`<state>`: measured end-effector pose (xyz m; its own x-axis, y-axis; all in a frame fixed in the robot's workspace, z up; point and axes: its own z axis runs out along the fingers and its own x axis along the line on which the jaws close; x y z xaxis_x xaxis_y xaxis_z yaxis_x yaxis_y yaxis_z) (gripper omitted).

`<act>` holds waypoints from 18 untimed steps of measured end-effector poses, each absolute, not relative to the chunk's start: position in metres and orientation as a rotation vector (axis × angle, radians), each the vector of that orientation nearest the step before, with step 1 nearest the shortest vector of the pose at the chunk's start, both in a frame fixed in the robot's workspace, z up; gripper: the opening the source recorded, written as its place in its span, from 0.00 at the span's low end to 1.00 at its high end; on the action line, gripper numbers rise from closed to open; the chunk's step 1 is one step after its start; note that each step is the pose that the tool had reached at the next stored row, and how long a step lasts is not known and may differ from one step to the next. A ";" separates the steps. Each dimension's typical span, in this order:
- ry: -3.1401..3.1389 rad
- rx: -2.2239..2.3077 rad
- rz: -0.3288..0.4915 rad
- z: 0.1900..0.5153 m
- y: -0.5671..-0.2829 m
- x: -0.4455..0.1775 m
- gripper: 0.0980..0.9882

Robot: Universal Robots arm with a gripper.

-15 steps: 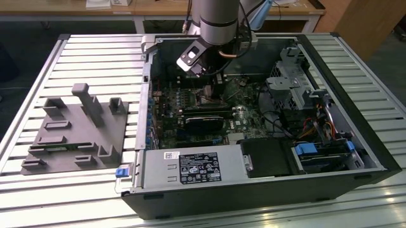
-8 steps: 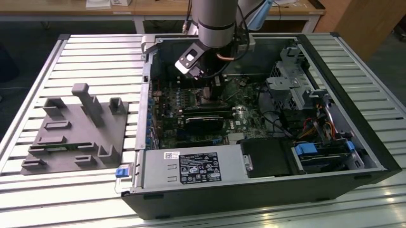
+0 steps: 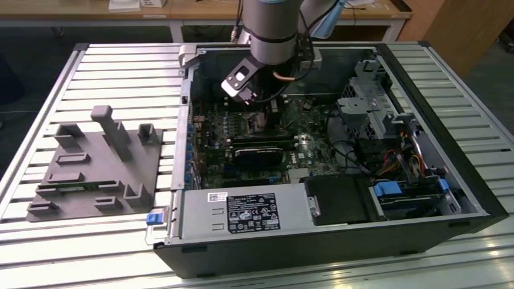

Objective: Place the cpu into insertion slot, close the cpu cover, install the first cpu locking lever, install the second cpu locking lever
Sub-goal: 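Place the cpu into insertion slot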

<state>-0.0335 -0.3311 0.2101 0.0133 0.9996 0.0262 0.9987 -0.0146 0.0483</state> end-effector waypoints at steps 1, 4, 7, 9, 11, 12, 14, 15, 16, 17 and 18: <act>2.188 2.230 0.082 0.210 -0.331 -0.034 0.49; 2.182 2.236 0.082 0.208 -0.329 -0.035 0.49; 2.178 2.240 0.083 0.207 -0.328 -0.036 0.49; 2.175 2.243 0.082 0.205 -0.328 -0.036 0.49; 2.172 2.245 0.082 0.203 -0.327 -0.036 0.49; 2.171 2.246 0.082 0.202 -0.327 -0.036 0.49; 2.171 2.247 0.082 0.201 -0.326 -0.036 0.49; 2.171 2.247 0.082 0.200 -0.326 -0.036 0.49; 2.171 2.247 0.082 0.199 -0.326 -0.036 0.49; 2.171 2.247 0.082 0.199 -0.326 -0.036 0.49; 2.170 2.247 0.082 0.198 -0.325 -0.036 0.49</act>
